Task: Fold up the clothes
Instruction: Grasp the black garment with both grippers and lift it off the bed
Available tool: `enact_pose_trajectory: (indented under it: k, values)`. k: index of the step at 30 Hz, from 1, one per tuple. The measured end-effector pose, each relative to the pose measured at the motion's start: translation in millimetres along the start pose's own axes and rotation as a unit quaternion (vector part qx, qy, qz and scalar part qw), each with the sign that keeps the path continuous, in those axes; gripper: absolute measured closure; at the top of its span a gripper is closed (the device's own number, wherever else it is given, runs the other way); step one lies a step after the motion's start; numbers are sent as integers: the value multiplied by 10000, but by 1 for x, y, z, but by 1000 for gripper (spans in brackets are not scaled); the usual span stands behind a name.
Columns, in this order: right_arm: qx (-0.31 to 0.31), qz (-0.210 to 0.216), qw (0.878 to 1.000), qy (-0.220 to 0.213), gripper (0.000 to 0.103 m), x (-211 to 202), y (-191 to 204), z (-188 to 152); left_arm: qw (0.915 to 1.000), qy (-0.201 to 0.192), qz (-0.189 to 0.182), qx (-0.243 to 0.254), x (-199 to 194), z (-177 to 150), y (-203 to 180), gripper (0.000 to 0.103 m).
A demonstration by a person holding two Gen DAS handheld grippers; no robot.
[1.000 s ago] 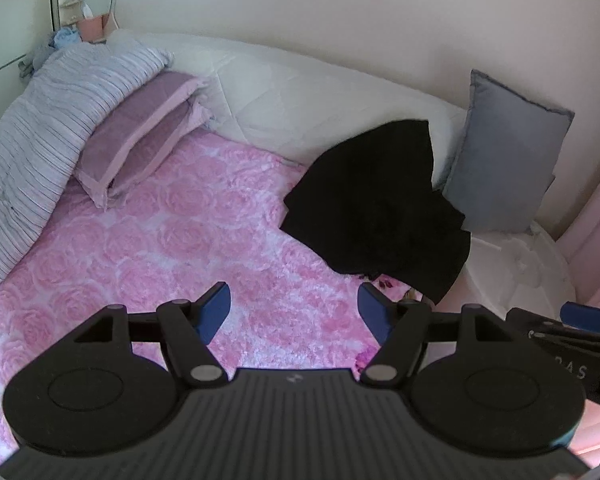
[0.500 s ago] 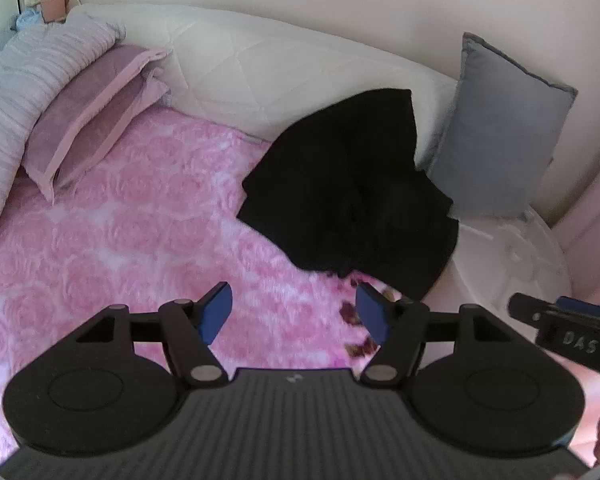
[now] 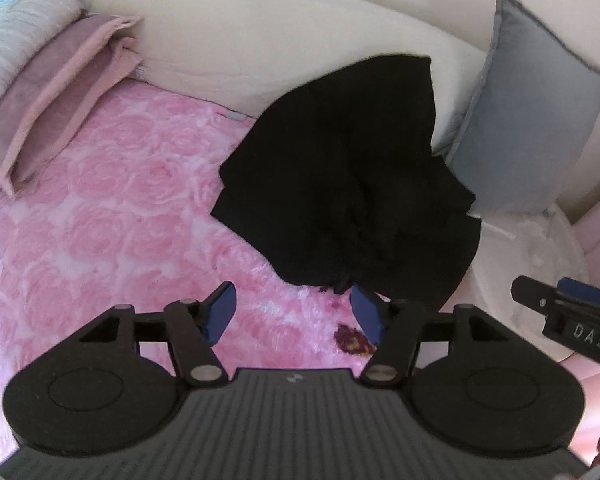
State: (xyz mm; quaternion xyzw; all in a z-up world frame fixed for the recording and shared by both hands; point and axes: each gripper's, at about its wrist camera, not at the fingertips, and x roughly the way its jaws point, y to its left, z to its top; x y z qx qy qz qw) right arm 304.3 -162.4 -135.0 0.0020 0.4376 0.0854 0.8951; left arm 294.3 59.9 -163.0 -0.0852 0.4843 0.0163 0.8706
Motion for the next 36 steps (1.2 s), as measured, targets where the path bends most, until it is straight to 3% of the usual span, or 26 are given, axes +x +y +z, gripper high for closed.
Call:
enact_pose_trajectory:
  k: [5, 14, 22, 30, 31, 32, 33, 34, 35, 36]
  values:
    - [-91, 59, 9992, 380, 37, 51, -9, 15, 9997, 237, -85, 65, 51, 25, -3, 57]
    - [229, 185, 9968, 748, 37, 138, -27, 41, 9986, 466, -226, -73, 138, 61, -4, 55]
    - [270, 474, 9958, 733, 37, 195, -22, 51, 9948, 658, -715, -316, 208, 88, -8, 55]
    - [39, 353, 9957, 861, 37, 245, -7, 47, 9856, 906, -1110, -902, 271, 83, 2, 51]
    - [-14, 339, 9955, 880, 38, 250, -5, 46, 9831, 903, -1220, -1028, 273, 80, 4, 54]
    - [-82, 360, 9958, 838, 38, 252, -4, 45, 9803, 899, -1329, -1155, 276, 78, 7, 66]
    - [-151, 383, 9960, 794, 49, 254, -2, 44, 9758, 885, -1519, -1302, 277, 75, 10, 77]
    - [-245, 469, 9957, 754, 80, 253, -2, 43, 9689, 859, -1794, -1471, 276, 73, 14, 93]
    - [-331, 484, 9956, 728, 88, 251, -1, 43, 9638, 843, -1949, -1614, 275, 71, 17, 94]
    - [-416, 495, 9954, 702, 90, 249, 0, 43, 9639, 808, -1958, -1614, 270, 70, 17, 95]
